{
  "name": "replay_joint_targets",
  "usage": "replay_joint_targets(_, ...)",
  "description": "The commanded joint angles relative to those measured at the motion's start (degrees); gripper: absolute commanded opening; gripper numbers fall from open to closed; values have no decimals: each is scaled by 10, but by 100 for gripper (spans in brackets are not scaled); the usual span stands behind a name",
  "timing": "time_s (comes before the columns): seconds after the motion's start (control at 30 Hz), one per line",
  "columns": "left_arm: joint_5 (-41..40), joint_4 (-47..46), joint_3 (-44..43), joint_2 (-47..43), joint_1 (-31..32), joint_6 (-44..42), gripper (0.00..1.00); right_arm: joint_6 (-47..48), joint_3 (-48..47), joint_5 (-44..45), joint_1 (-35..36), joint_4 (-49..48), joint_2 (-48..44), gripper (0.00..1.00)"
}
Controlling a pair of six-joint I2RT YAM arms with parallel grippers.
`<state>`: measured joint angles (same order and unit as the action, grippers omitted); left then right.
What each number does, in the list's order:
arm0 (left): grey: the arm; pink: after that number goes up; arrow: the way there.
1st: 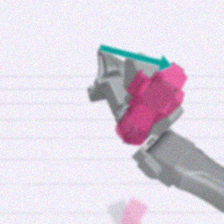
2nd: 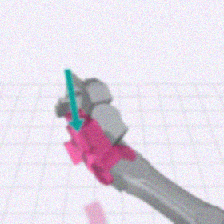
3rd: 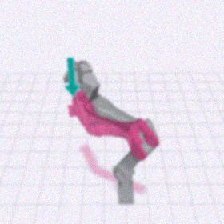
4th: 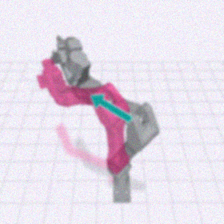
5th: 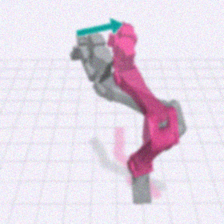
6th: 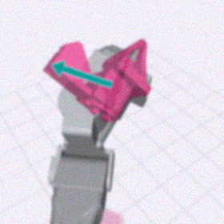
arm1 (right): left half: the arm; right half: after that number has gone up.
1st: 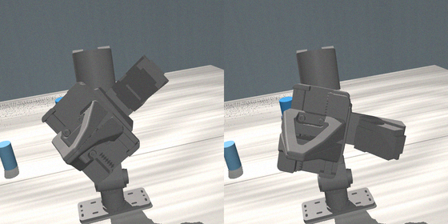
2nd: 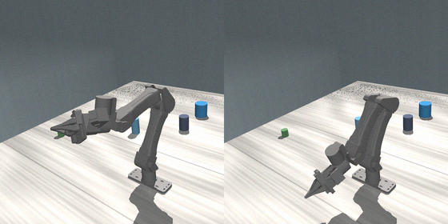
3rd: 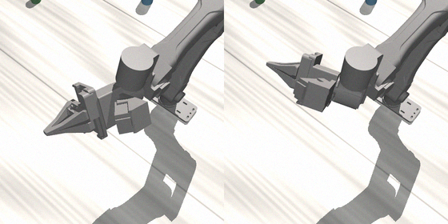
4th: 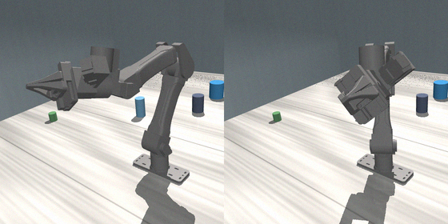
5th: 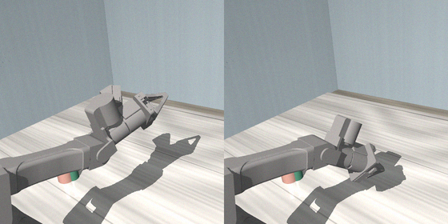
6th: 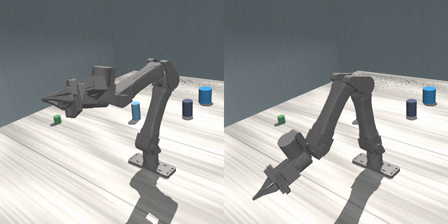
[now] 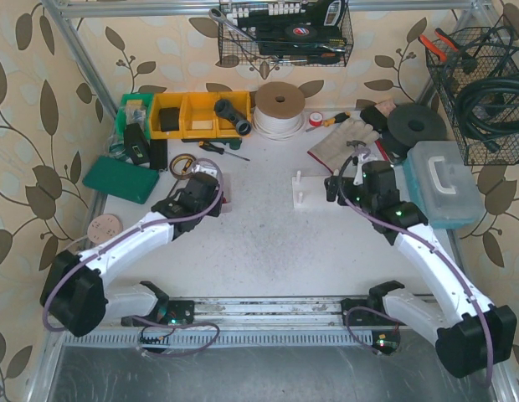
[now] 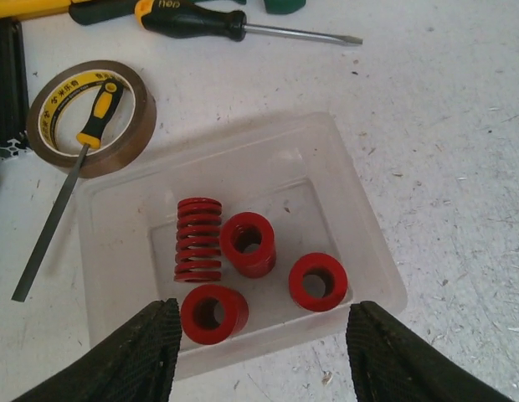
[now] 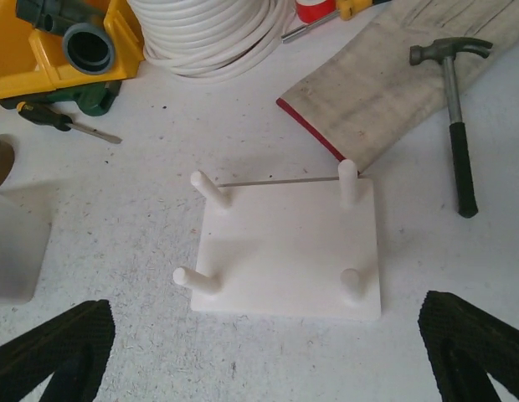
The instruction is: Install the large spring
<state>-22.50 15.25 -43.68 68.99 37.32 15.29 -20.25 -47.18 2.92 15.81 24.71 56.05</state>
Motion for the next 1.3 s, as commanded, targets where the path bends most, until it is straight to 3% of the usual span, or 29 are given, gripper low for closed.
replay_joint_targets(0.0,-7,58,-58,41,-25,8,56,-32,43,-10,7,-70,-17,98)
replay_joint_targets(0.13,59,80,-87,81,-61,-16,51,-39,80,-1,11,-93,-23,96)
replay_joint_targets(0.4,98,146,-125,155,-110,-37,45,-45,123,29,13,-132,-52,95)
replay_joint_targets(0.63,105,160,-126,162,-112,-36,50,-45,118,25,18,-134,-29,94)
replay_joint_targets(1.07,132,181,-144,219,-112,-34,49,-36,116,44,33,-136,-24,93)
replay_joint_targets(1.27,102,203,-154,235,-112,-28,49,-33,113,48,37,-135,-17,93)
